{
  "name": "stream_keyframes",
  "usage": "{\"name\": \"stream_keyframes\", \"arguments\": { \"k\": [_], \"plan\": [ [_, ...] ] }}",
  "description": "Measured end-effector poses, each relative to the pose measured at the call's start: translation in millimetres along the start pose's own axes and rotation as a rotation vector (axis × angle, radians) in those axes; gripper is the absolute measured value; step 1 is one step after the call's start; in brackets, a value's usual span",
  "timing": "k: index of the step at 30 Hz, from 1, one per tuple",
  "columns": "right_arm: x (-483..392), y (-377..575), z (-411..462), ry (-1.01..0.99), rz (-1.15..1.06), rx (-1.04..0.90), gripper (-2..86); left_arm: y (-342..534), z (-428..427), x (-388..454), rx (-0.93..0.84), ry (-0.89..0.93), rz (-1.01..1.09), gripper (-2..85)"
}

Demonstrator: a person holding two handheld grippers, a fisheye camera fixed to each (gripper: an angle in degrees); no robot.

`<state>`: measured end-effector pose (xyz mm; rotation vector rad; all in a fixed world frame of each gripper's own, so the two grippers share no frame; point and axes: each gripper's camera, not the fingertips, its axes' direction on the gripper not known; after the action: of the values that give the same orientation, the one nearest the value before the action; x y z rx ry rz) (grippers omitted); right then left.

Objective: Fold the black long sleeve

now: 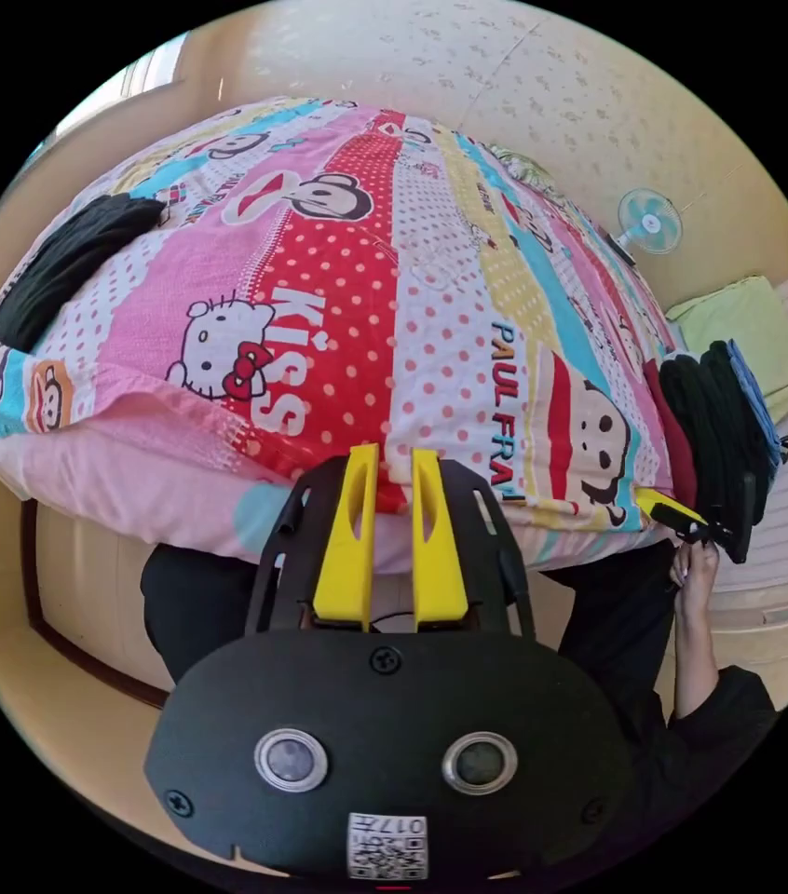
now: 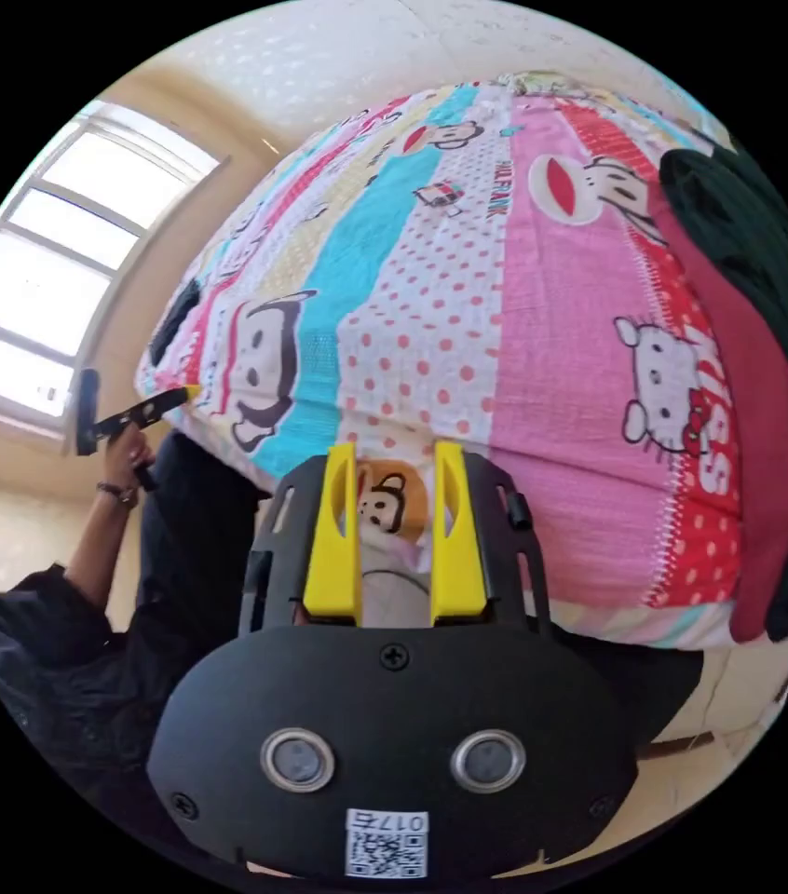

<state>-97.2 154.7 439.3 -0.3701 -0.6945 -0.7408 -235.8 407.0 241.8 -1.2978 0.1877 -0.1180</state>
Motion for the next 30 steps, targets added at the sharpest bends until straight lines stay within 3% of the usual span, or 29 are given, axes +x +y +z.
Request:
{"name": "stream_keyframes", "arguments": {
  "k": [3, 6, 9, 11, 13, 17, 21, 24, 27, 30],
  "plan": [
    [-25.2, -10.7, -6.6, 0.097, -0.040, -0.024, 2.0, 5.3, -7.3, -0.6, -0.007, 0.002, 0.025, 0.2],
    [-40.4, -28.9, -18.3, 0.108, -0.005, -0.206, 1.0, 0.9, -23.3, -0.8, -0.173, -0.010, 0.065, -0.8],
    [-47.1, -35.9, -18.7, 0.119, 0.007, -0.338, 0.6, 9.2, -27.1, 3.9, -0.383, -0.145, 0.190, -0.9],
    [-44.9, -38.5, 0.9, 0.115, 0.032, -0.517, 0.4, 19.2, -23.4, -2.1, -0.414, -0.242, 0.230, -0.9],
    [-51.3, -41.5, 0.8, 0.064, 0.013, -0.566, 0.4, 31.3, -33.0, -18.8, -0.376, -0.271, 0.244, -0.7],
    [-79.5, -69.5, -53.4, -0.161, -0.028, -0.275, 0.4, 36.8, -85.6, -68.8, -0.177, -0.219, 0.121, -0.1],
    [-106.0, -116.9, -58.2, -0.312, -0.109, -0.309, 0.5, 27.4, -156.5, -177.4, 0.119, -0.128, -0.165, 2.8],
    [-136.1, -148.3, -55.3, -0.349, -0.181, -0.339, 0.5, 26.7, -202.1, -270.3, 0.296, -0.184, -0.411, 8.8],
    [-166.4, -164.2, -51.5, -0.365, -0.239, -0.350, 0.5, 23.7, -219.1, -356.3, 0.375, -0.237, -0.619, 12.7],
    [-185.9, -172.7, -35.8, -0.391, -0.253, -0.404, 0.5, 7.0, -194.0, -425.5, 0.337, -0.027, -0.646, 13.4]
  ]
}}
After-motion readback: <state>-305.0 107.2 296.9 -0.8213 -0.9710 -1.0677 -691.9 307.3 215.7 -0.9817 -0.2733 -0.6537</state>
